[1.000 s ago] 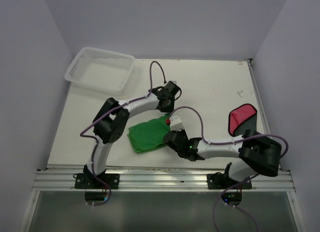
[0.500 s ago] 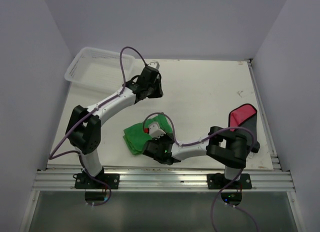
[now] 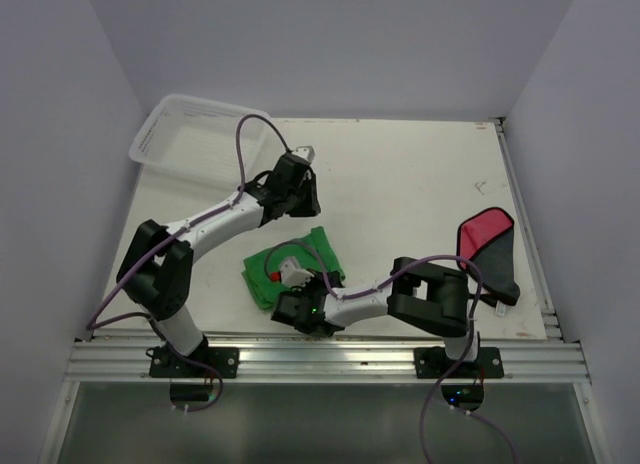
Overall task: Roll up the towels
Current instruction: Roll the towel
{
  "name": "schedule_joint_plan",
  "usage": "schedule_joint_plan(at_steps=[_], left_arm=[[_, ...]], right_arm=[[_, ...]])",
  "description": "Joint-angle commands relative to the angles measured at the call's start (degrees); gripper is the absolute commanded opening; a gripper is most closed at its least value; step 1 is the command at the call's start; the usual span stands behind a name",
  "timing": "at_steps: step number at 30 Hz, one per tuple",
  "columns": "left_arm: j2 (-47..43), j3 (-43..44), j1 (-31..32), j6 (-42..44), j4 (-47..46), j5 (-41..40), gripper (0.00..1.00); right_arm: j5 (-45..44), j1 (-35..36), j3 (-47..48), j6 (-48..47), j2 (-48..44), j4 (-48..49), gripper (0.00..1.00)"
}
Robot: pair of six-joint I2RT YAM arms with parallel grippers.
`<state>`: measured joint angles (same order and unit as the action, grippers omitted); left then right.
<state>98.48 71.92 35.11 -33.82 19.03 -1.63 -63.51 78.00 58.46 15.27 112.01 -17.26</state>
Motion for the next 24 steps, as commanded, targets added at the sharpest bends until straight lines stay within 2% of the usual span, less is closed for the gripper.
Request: schedule_joint_plan(at_steps=[1, 5, 8, 10, 15, 24], left_arm=[[-4.9, -3.8, 0.1, 2.0, -5.7, 2.7, 0.29], [-10.0, -9.0, 0.1, 2.4, -11.0, 6.2, 0.28], [-12.5, -13.8, 0.0, 2.3, -20.5, 12.4, 0.27], [-12.5, -15.7, 0.1, 1.8, -22.8, 16.9, 0.27], [-9.4, -18.2, 0.0, 0.4, -26.6, 24.1, 0.24], [-2.9, -22.9, -0.2, 0.3, -30.4, 25.4, 0.2]], right_arm=[[2.0, 0.2, 3.3, -0.4, 2.6, -1.5, 0.0], [2.6, 0.3, 4.8, -0.9, 4.6, -2.6, 0.0], [3.0, 0.2, 5.8, -1.1, 5.9, -3.3, 0.0], [3.1, 0.2, 6.2, -1.2, 6.6, -3.6, 0.0], [3.1, 0.1, 5.9, -0.9, 6.4, -3.4, 0.0], [3.8, -0.4, 6.0, -0.8, 6.6, -3.5, 0.0]])
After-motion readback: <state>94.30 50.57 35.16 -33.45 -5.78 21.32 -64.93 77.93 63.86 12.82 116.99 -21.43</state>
